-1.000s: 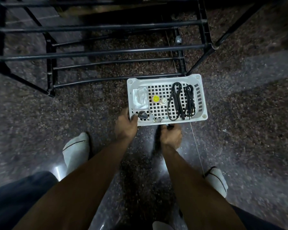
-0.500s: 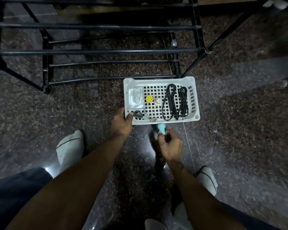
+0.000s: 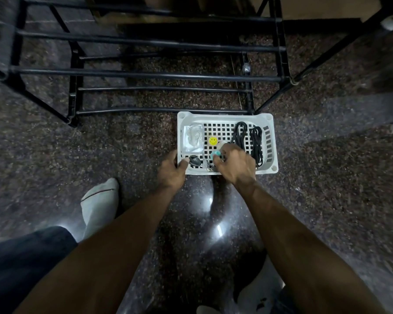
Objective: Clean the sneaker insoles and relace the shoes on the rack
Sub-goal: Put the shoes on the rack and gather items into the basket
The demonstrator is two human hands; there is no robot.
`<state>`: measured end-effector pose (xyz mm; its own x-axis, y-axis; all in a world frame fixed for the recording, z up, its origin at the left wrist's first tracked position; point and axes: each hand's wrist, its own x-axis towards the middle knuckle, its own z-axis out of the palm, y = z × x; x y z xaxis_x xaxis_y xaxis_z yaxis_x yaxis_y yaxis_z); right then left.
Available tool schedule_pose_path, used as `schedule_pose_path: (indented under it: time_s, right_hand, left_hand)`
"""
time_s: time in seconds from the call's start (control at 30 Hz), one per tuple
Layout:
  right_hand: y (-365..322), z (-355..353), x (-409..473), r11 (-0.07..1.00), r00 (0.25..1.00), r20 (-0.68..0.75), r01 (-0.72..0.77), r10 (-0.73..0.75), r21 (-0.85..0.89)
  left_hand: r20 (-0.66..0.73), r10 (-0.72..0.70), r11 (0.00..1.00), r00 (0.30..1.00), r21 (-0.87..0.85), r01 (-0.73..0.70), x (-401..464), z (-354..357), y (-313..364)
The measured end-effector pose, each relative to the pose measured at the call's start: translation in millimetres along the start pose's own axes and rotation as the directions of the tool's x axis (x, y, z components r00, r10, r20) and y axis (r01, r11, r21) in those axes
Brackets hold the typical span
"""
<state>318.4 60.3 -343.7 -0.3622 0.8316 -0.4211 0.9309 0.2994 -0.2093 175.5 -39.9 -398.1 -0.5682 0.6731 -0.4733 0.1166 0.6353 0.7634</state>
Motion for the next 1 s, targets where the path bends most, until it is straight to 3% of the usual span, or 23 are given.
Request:
schedule_pose_path:
  time_s: [0.37,0.53,0.7,0.8,1.0]
  right_hand:
    - [4,9,8,0.998,1.000,0.002,-0.014,0.013,0.069]
    - [9,8,14,0.978,0.972,-0.236,0.055,-0.006,0.200]
    - [17,6,25,0.990,0.986,-0.098,0.140,-0.138,0.017]
    - [23,11,29,0.985,0.980,-0.102,0.172,-0.169,0.021]
    - [25,18,27,0.907,0.981,-0.112,-0.100,0.159,0.410]
  left_hand:
    - [0.047,0.011,0.998,0.999,-0.060,-0.008,-1,-1,-3]
    - [0.051,0.009,0.999,0.999,-0.037,-0.007,3,0,-8]
    - [0.052,0.001,0.999,0.999,-0.048,0.002,4,1,-10]
    - [0.051,0.002,0.999,0.999,-0.053,0.001,5,2,-11]
    - [0.044,-0.009,0.999,0.999,-0.053,0.011,3,2,-7]
